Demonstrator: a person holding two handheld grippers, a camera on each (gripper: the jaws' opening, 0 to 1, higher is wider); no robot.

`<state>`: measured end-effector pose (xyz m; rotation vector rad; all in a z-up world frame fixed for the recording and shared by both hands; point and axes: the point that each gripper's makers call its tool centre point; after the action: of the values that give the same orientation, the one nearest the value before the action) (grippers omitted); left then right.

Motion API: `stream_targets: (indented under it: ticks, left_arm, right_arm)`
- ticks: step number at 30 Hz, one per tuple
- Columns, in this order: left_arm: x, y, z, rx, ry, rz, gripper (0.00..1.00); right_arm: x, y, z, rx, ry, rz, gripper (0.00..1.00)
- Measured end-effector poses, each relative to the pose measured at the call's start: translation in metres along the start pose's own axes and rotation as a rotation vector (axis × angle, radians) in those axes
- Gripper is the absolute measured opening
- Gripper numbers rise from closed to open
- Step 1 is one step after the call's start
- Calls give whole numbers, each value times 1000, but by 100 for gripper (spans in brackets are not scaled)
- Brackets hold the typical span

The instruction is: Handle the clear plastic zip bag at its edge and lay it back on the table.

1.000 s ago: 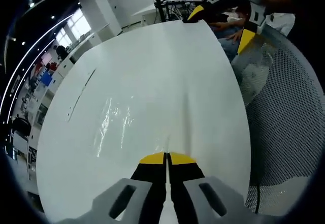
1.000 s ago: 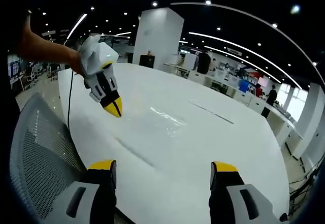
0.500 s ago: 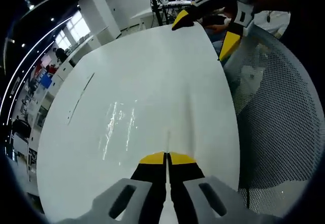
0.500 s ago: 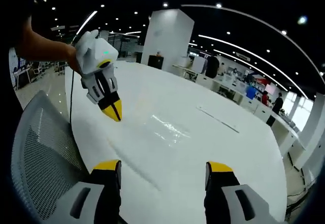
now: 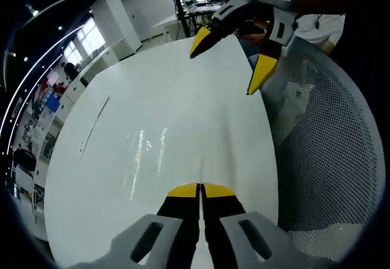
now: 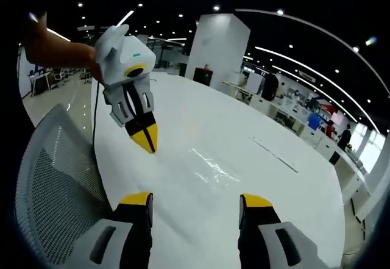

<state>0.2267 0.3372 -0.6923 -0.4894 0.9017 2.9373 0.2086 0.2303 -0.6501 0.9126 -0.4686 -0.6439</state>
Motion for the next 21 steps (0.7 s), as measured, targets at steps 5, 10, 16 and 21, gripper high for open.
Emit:
stream_targets:
  ticks: [5,10,16,21]
  left_arm:
    - [1,6,1,12,-3,-11,0]
    - [0,12,2,16,-6,-28,0]
    - [-4,19,4,26,-5,-45,0]
    - [-8,22,3,33,0,-54,0]
  right_arm:
    - [-4,2,-4,-6,24,17,52]
    - [-6,3,-8,-17,38,41,50]
    - [-4,6,-11,-25,50,60,46]
    - [-2,9,-12,-33,59,72,45]
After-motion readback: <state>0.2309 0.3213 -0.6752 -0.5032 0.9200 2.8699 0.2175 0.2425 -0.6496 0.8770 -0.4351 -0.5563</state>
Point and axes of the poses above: the point that each gripper's makers call its tool centre point, and the gripper's own axes: z roughly backward along the fingers, x roughly to its right, y roughly out of its top, and after that the axes turned 9 degrees about -z, right-handed
